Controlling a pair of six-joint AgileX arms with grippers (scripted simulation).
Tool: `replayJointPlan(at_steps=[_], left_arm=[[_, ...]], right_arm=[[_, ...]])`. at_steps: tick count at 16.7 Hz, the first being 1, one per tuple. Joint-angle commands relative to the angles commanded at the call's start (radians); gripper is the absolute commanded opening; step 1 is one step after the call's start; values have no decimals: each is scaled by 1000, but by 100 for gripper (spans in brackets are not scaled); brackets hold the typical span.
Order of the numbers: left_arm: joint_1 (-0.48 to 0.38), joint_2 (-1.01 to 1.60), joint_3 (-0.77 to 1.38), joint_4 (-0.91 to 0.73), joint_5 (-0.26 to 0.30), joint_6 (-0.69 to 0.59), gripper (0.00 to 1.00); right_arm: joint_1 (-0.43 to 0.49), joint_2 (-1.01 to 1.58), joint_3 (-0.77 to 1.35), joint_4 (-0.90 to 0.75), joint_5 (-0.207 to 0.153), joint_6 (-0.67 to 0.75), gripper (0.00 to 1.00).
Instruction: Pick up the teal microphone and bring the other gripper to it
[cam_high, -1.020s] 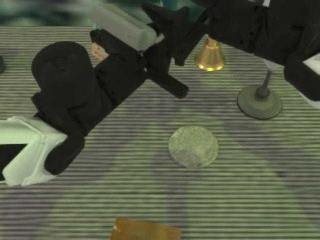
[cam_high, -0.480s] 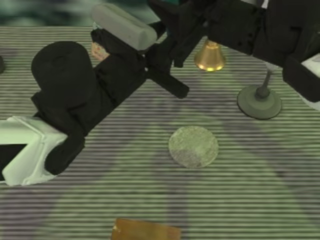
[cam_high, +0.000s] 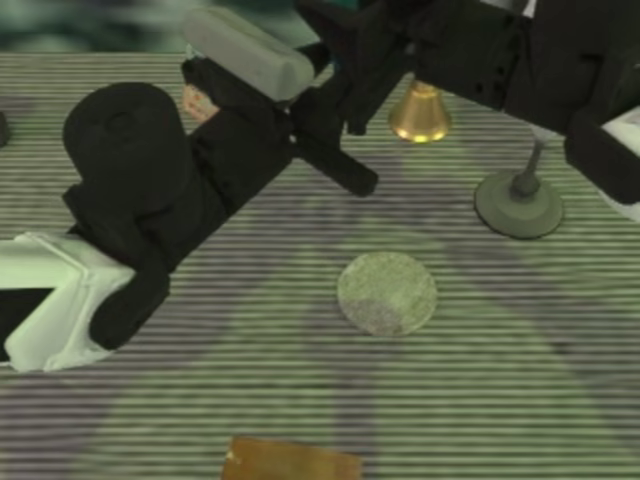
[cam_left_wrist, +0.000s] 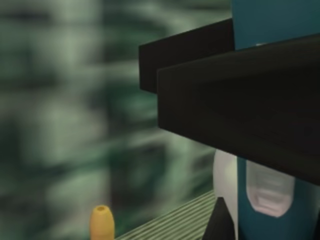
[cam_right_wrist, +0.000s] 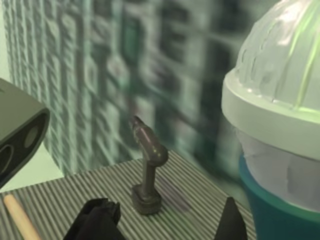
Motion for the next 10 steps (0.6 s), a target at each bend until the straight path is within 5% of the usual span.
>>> replayJointPlan(at_steps=[10], left_arm=[[0, 0, 0, 0, 0, 0, 90]], right_arm=[[0, 0, 0, 0, 0, 0, 0]])
